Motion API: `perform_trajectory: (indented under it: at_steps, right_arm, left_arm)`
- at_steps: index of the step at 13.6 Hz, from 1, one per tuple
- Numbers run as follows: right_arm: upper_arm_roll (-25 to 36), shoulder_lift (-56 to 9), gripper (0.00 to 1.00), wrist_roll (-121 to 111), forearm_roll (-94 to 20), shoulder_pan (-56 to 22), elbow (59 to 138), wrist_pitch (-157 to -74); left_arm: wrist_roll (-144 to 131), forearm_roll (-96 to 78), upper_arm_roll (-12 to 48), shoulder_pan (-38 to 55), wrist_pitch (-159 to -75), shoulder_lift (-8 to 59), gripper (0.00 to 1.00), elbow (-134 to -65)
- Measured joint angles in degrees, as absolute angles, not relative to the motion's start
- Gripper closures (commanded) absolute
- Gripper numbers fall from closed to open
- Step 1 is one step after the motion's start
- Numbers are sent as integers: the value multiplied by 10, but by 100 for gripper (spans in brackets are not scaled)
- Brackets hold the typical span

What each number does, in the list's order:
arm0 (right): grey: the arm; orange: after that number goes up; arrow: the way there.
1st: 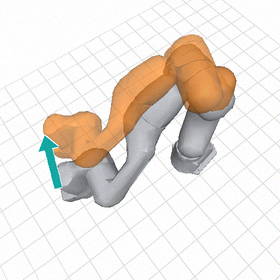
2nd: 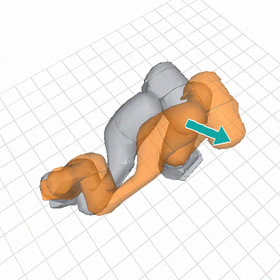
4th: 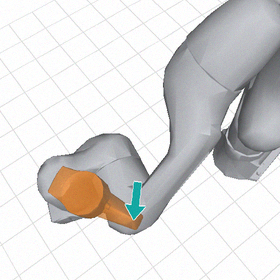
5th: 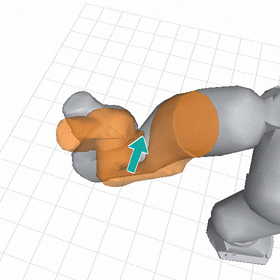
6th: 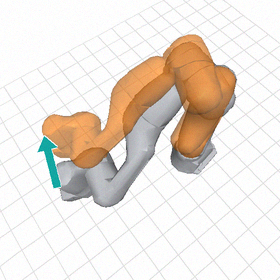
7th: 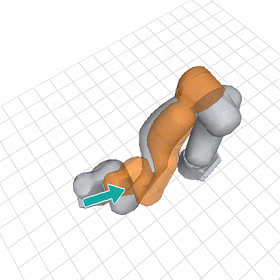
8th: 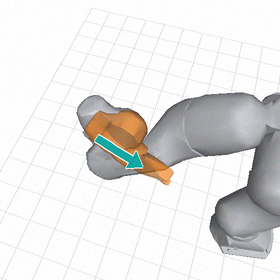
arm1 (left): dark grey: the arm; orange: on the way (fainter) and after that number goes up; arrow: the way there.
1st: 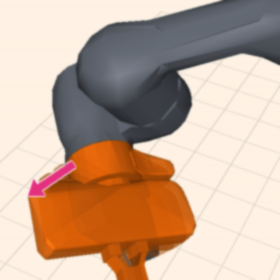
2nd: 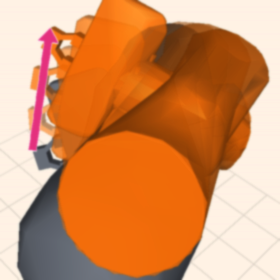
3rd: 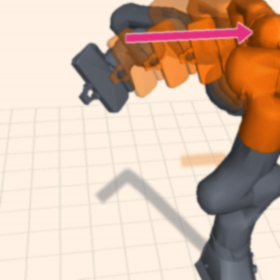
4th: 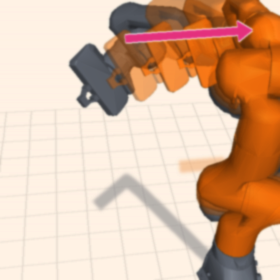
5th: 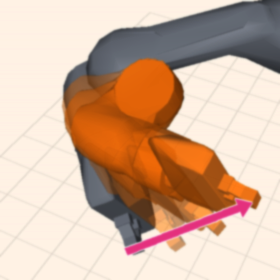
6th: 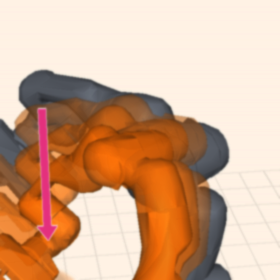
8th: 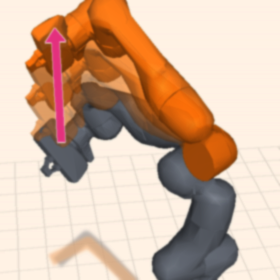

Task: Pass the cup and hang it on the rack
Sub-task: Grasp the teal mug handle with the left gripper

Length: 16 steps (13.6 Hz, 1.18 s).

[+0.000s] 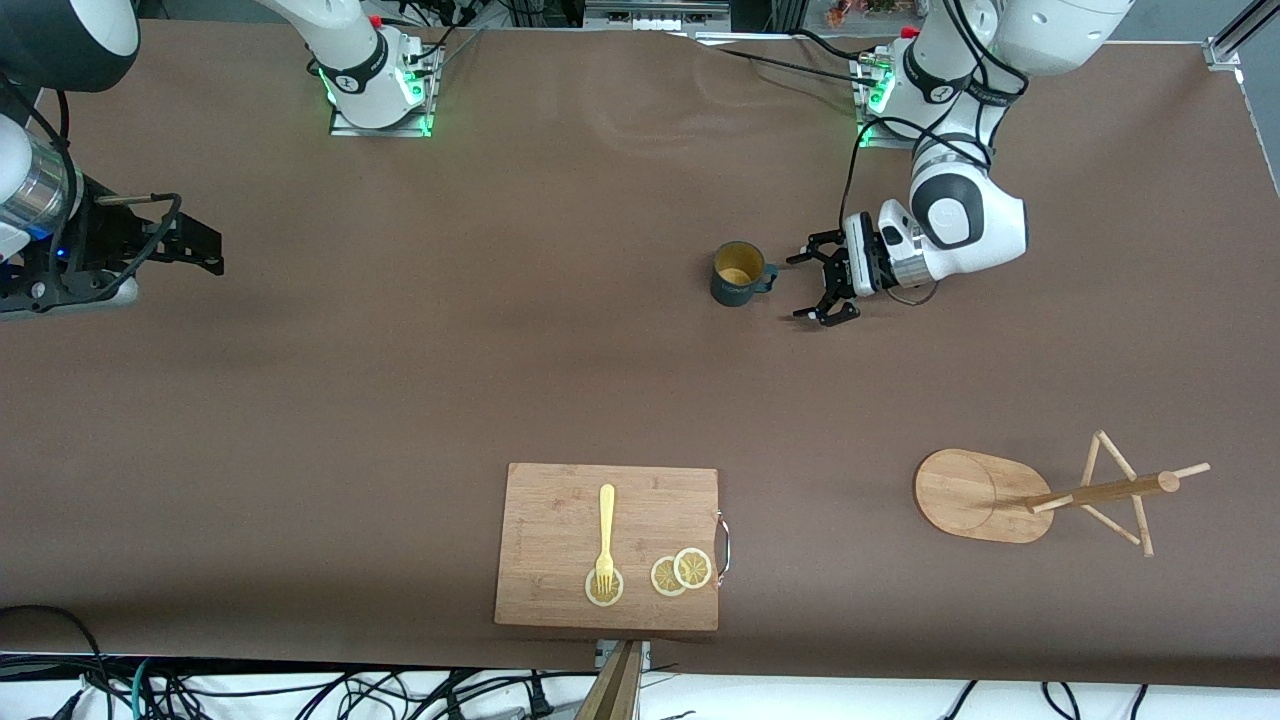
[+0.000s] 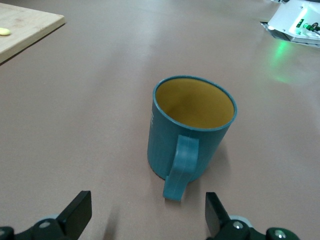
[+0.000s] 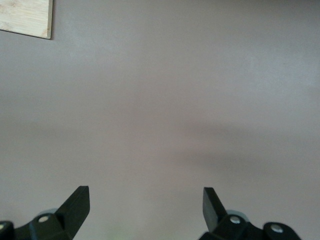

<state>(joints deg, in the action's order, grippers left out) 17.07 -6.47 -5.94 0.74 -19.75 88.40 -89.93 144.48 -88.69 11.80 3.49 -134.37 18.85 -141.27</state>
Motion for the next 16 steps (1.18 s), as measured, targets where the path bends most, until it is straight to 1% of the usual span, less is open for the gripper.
perform_trajectory:
  at_steps: [5,10,13,14,15,16]
  right_arm:
    - [171,-65,0,-59,7,-197,884,-899]
    - [171,-65,0,-59,7,-197,884,-899]
    - [171,-65,0,-59,7,-197,884,-899]
    - [171,-65,0,-59,7,-197,884,-899]
    - [171,-65,0,-59,7,-197,884,-899]
    - [171,-65,0,-59,7,-197,884,-899]
  left_arm:
    - [1509,-961,129,37,-1344,201,0,-1426]
    - [1522,-996,138,46,-1344,207,0,-1427]
    - [1523,-1039,163,53,-1358,208,1,-1427]
    - [1523,-1043,171,54,-1367,208,6,-1427]
    - [1523,-1044,174,54,-1371,208,23,-1427]
    - [1527,-1044,174,54,-1373,208,35,-1427]
